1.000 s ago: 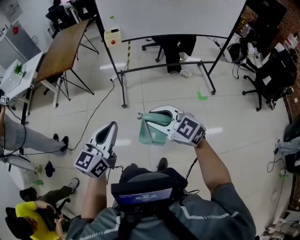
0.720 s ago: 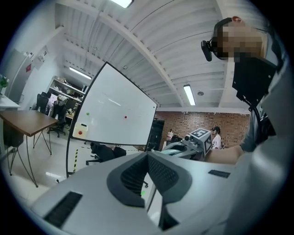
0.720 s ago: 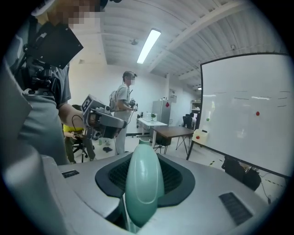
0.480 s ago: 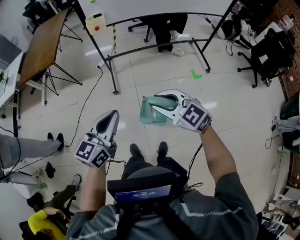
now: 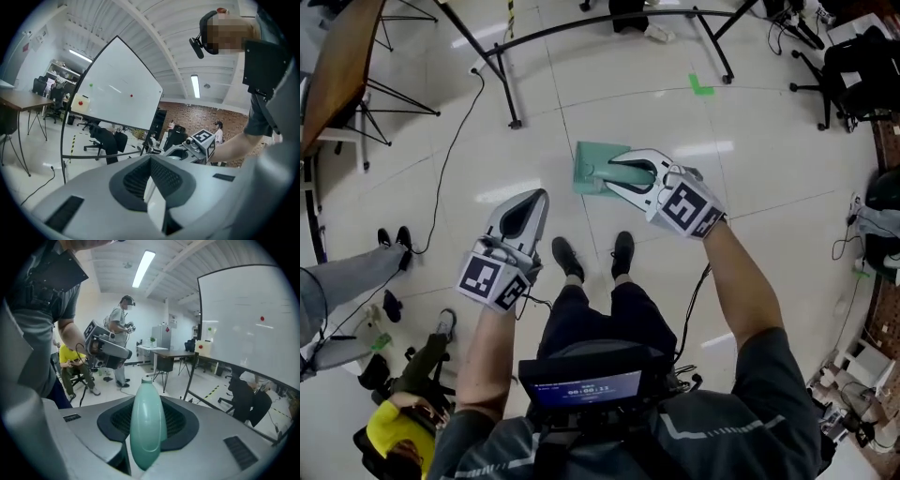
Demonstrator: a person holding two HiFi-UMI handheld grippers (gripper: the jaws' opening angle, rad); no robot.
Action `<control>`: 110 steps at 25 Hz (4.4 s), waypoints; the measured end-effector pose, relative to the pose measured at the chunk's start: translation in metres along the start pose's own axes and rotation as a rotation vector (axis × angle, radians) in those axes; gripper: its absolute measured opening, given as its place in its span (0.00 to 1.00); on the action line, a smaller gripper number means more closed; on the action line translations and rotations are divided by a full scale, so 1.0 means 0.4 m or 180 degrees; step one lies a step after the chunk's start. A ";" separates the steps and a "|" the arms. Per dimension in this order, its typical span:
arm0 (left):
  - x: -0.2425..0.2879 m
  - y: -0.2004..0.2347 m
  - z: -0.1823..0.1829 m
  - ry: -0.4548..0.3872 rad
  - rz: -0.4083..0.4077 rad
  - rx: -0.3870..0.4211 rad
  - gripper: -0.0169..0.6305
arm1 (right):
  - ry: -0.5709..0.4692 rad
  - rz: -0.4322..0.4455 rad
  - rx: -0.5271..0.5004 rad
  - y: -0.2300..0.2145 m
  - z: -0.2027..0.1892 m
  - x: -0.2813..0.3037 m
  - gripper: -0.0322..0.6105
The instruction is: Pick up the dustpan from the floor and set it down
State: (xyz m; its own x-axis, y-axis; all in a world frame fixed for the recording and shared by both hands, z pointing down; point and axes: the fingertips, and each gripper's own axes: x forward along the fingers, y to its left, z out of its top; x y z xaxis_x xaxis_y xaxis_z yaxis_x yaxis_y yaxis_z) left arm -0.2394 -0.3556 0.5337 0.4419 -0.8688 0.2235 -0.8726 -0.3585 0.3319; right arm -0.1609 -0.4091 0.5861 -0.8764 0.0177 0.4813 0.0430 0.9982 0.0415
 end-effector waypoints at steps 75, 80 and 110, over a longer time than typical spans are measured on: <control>-0.283 -0.337 0.459 -0.0444 -0.0195 0.0453 0.07 | -0.0875 -0.0767 0.0121 0.187 0.605 -0.465 0.08; -0.339 -0.378 0.524 -0.0609 -0.0139 0.0464 0.07 | -0.1124 -0.0963 0.0324 0.187 0.681 -0.530 0.08; -0.343 -0.547 0.560 -0.0644 0.0240 0.0454 0.07 | -0.1106 -0.0938 0.0016 0.222 0.708 -0.702 0.08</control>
State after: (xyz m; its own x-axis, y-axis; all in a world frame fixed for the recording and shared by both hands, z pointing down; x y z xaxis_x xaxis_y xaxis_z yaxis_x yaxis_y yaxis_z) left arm -0.1559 -0.2344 0.2250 0.3363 -0.9404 0.0501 -0.9284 -0.3221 0.1853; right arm -0.0468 -0.3094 0.2068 -0.9599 -0.2498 0.1273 -0.2339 0.9638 0.1281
